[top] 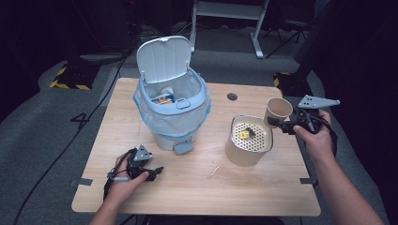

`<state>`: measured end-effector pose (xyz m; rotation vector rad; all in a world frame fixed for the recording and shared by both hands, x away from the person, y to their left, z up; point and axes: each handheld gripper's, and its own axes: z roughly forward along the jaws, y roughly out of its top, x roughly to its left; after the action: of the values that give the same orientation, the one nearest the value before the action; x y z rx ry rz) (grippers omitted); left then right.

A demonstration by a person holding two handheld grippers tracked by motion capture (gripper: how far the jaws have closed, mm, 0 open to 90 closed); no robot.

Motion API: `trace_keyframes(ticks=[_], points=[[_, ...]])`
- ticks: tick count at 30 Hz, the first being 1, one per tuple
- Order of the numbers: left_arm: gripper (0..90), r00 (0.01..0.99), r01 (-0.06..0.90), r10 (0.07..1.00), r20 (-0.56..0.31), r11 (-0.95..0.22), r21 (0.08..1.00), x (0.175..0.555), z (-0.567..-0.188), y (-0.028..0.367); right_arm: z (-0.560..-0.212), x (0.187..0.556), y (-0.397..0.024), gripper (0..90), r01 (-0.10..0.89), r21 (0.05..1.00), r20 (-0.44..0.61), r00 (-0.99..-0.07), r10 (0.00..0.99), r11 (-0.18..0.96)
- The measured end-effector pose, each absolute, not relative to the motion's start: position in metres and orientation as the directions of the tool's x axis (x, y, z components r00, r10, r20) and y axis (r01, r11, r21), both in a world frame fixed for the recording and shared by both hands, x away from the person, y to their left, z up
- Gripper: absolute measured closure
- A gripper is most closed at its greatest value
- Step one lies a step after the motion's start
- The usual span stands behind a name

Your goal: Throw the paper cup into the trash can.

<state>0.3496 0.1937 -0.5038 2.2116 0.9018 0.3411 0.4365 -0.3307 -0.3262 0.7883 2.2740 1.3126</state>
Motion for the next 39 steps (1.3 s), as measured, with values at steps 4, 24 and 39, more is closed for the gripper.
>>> trace_keyframes(ticks=[4,24,39], points=[[25.3,0.723,0.502,0.691,-0.022,-0.503,0.703,0.350,-0.504,0.194,-0.309,0.441,-0.322,30.1,0.241,0.881,-0.077,-0.776,0.626,0.407],[25.3,0.726,0.503,0.688,-0.028,-0.502,0.704,0.352,-0.504,0.193,-0.235,0.471,-0.226,29.6,0.144,0.883,-0.128,-0.842,0.524,0.447],[25.3,0.727,0.500,0.686,-0.022,-0.507,0.702,0.354,-0.504,0.192,-0.217,0.497,-0.147,29.3,0.135,0.911,-0.070,-0.881,0.468,0.391]])
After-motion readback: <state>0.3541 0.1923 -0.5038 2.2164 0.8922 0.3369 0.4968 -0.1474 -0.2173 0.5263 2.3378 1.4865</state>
